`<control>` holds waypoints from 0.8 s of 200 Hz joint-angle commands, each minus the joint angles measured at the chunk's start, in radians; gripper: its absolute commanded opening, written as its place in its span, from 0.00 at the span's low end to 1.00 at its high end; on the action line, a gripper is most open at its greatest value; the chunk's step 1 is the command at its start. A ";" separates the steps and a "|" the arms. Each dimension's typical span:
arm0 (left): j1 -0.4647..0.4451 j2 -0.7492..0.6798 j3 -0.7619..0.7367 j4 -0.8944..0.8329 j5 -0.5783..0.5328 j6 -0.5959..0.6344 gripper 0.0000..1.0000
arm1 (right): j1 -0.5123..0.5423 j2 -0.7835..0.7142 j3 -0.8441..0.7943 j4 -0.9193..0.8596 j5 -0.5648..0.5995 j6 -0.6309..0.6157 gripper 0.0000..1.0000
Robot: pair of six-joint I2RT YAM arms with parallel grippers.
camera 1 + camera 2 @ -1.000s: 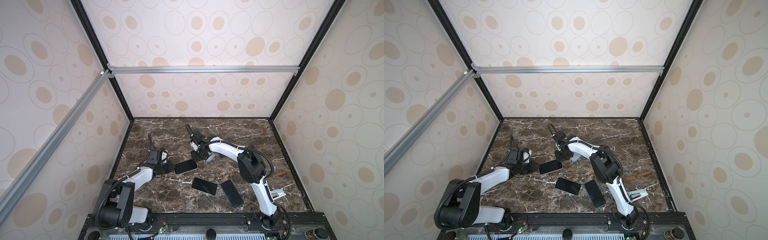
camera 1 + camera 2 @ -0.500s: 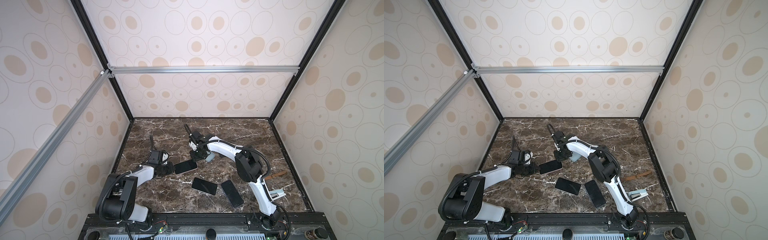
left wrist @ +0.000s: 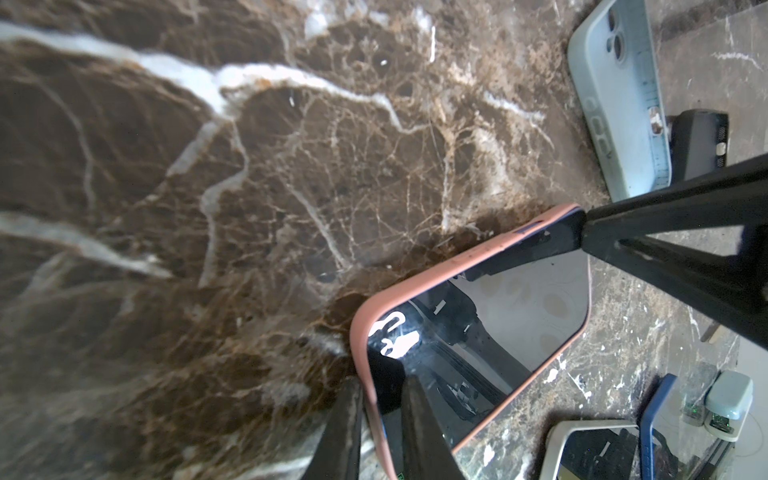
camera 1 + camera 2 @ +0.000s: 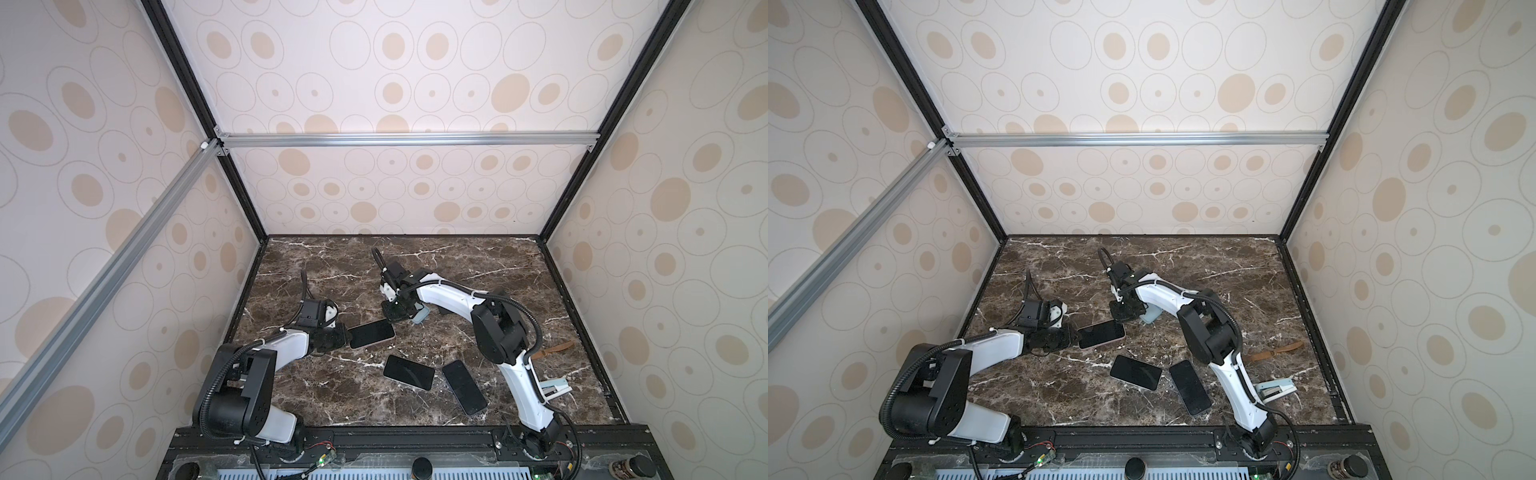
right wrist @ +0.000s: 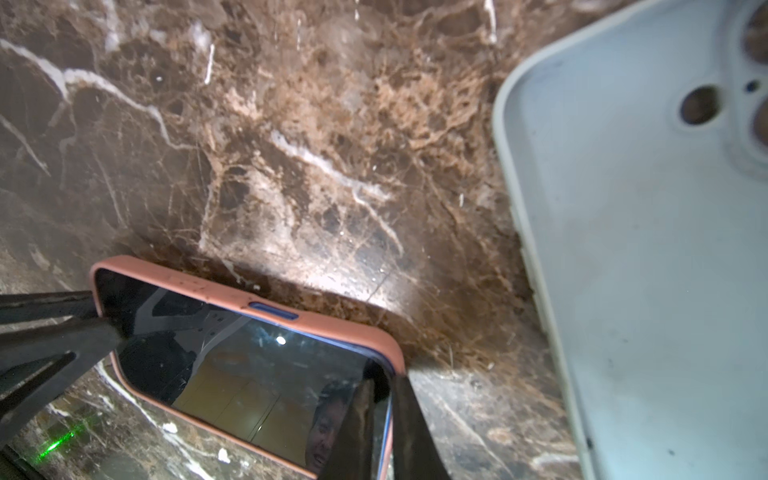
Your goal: Put the phone into the phone case
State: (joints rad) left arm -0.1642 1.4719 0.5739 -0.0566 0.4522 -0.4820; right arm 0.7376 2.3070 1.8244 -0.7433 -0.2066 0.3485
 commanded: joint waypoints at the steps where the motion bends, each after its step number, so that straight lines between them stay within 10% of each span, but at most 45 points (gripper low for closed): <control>1: 0.003 0.024 0.014 -0.027 -0.016 0.014 0.18 | 0.021 0.224 -0.117 -0.046 0.107 -0.001 0.13; 160: 0.001 -0.096 0.029 -0.018 -0.110 0.035 0.18 | 0.142 0.194 0.100 -0.197 0.305 -0.142 0.20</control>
State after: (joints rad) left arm -0.1642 1.4399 0.5785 -0.0662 0.3889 -0.4778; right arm 0.8639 2.3650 1.9816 -0.8501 0.0879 0.2623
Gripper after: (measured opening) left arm 0.179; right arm 0.196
